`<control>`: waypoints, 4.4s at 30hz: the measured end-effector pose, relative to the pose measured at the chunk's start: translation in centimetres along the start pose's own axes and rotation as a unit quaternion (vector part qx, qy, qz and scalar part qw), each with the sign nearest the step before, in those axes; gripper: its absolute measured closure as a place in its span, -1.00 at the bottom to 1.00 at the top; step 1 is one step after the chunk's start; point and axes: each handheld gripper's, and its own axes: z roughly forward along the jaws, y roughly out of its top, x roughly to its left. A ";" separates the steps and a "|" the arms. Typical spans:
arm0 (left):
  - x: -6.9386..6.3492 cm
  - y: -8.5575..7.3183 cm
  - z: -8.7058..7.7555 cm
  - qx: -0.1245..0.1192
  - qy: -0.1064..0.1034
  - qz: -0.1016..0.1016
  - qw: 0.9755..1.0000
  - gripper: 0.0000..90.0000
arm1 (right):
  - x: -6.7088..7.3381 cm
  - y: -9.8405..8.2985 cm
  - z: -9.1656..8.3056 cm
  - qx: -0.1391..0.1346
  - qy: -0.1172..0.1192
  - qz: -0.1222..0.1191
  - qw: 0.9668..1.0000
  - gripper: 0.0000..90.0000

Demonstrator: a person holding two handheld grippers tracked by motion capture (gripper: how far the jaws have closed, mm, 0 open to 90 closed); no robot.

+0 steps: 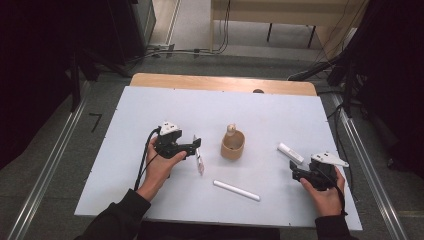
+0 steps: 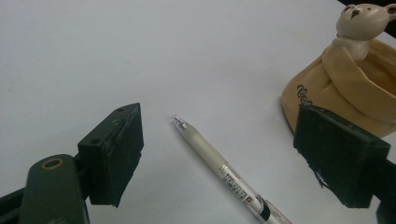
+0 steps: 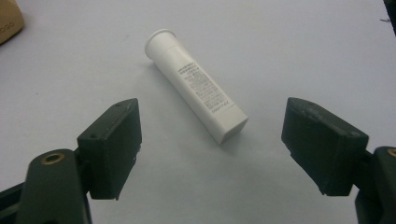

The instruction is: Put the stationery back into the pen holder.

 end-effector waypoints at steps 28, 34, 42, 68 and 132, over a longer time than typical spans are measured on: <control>0.1 -0.1 0.2 0.005 -0.008 -0.009 1.000 -0.63 | -1.3 0.5 3.1 0.014 0.028 0.009 0.999 -0.39; 0.1 -0.1 0.2 0.005 -0.008 -0.010 1.000 -0.63 | -1.4 0.5 3.2 0.016 0.036 0.012 0.999 -0.22; 0.1 -0.1 0.2 0.006 -0.009 -0.010 1.000 -0.63 | -1.2 0.6 3.4 0.026 0.036 -0.002 0.999 0.04; -0.2 -0.2 0.3 0.009 -0.020 -0.013 1.000 -0.63 | -1.5 1.0 3.3 0.036 0.076 0.014 0.996 0.53; -3.4 0.6 -0.5 0.018 -0.089 -0.014 0.996 -0.62 | 6.6 3.2 -1.8 -0.047 0.203 -0.063 0.976 0.53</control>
